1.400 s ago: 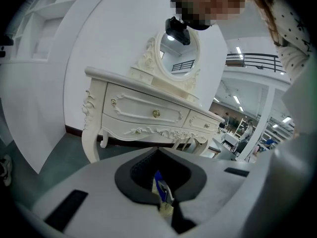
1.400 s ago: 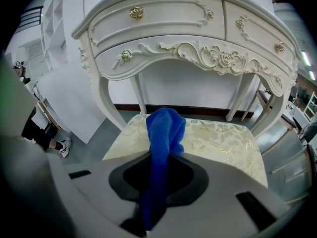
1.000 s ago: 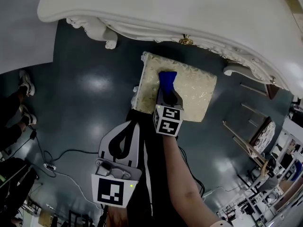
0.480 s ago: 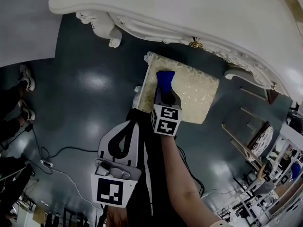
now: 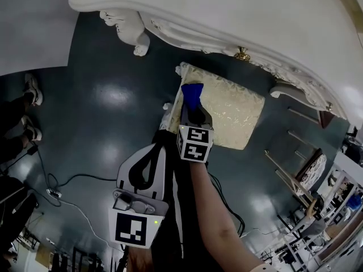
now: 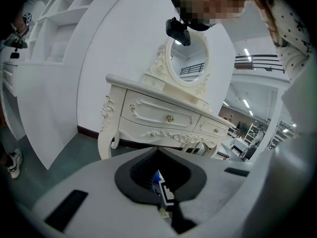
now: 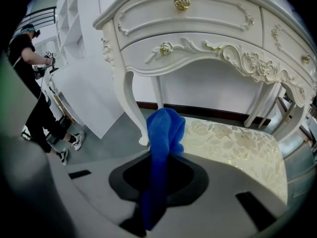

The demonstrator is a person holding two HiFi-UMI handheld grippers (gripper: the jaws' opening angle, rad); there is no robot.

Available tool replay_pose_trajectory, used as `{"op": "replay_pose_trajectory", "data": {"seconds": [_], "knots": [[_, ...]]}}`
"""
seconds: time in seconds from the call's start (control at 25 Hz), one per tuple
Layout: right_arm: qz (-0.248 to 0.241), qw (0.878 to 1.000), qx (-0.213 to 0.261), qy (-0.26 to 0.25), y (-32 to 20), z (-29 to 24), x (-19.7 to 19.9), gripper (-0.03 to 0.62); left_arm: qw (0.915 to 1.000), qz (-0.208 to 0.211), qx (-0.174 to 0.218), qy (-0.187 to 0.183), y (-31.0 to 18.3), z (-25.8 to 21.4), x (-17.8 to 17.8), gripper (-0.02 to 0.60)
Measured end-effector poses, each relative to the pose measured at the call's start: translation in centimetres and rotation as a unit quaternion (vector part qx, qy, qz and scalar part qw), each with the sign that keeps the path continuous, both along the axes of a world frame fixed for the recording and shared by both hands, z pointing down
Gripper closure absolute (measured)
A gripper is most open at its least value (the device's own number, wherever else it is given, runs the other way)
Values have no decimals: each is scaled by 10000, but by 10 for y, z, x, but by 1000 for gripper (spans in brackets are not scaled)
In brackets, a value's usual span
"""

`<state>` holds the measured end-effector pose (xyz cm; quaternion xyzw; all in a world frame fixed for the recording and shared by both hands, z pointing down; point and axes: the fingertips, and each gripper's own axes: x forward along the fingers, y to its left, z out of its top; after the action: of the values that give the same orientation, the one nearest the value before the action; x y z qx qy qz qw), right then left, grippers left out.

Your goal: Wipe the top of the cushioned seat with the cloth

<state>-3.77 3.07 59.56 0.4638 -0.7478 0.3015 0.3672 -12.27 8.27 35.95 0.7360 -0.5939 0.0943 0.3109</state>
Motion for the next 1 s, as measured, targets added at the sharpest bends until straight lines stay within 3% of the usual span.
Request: {"op": "replay_pose_trajectory", "data": {"seconds": [0.64, 0.84, 1.0], "knots": [[-605, 9980, -69, -139, 6, 4, -38, 528, 9997, -238, 7, -64, 9, 0, -16, 583], [-737, 9971, -122, -149, 7, 5, -39, 528, 9998, -194, 33, -87, 8, -1, -12, 583], [-682, 9966, -109, -450, 5, -12, -37, 528, 9999, -71, 59, -92, 4, -6, -1, 583]]}}
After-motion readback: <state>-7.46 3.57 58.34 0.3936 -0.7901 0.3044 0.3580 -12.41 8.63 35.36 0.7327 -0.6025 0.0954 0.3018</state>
